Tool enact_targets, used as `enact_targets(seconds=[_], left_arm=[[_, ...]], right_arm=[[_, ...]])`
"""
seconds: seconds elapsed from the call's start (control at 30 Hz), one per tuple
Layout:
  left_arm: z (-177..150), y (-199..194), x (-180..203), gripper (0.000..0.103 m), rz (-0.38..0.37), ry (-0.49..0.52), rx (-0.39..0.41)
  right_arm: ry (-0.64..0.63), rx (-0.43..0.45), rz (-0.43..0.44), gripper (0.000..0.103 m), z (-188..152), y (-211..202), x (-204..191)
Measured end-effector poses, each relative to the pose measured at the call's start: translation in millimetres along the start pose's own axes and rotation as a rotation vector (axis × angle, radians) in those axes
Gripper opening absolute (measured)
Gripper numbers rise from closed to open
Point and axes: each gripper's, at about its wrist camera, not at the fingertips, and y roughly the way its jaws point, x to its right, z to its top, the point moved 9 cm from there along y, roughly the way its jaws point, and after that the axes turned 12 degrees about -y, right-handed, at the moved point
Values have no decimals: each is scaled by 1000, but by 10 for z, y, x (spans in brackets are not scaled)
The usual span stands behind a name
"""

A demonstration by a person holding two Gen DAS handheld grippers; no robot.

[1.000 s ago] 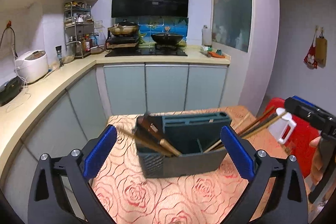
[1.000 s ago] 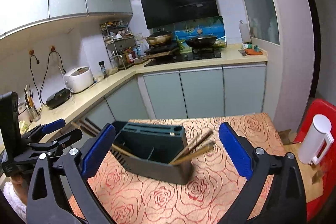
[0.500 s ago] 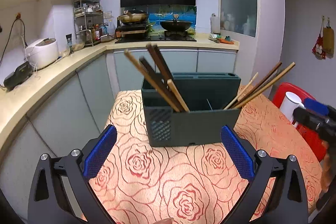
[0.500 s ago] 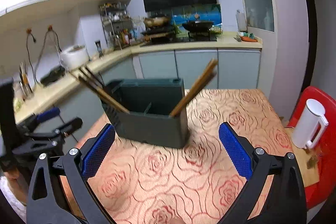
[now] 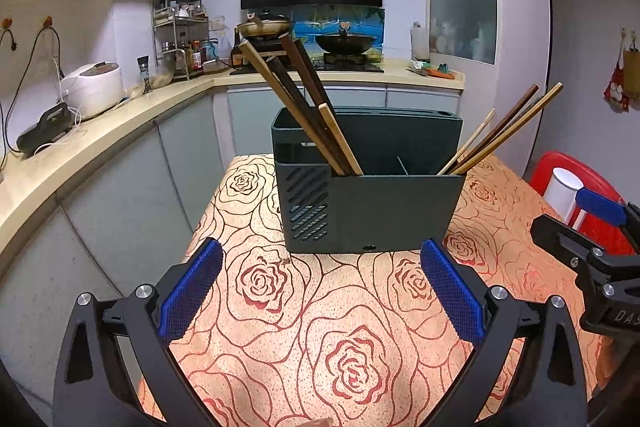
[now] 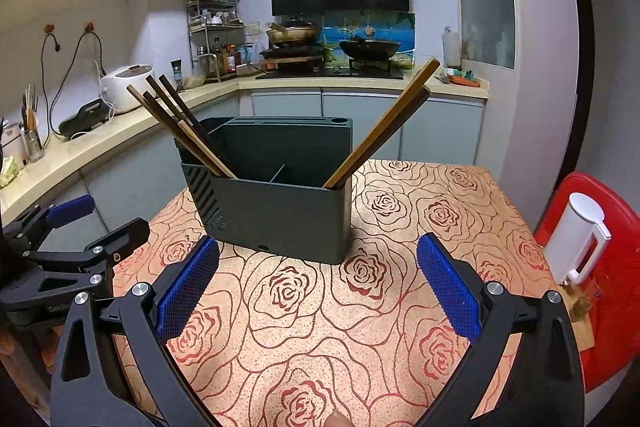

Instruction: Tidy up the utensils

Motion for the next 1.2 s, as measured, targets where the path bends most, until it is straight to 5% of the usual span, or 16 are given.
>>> enact_targets(seconds=[1.2], left_arm=[[-147, 29, -50, 96, 39, -13, 7]], right_arm=[[0, -13, 0, 96, -128, 5, -104]])
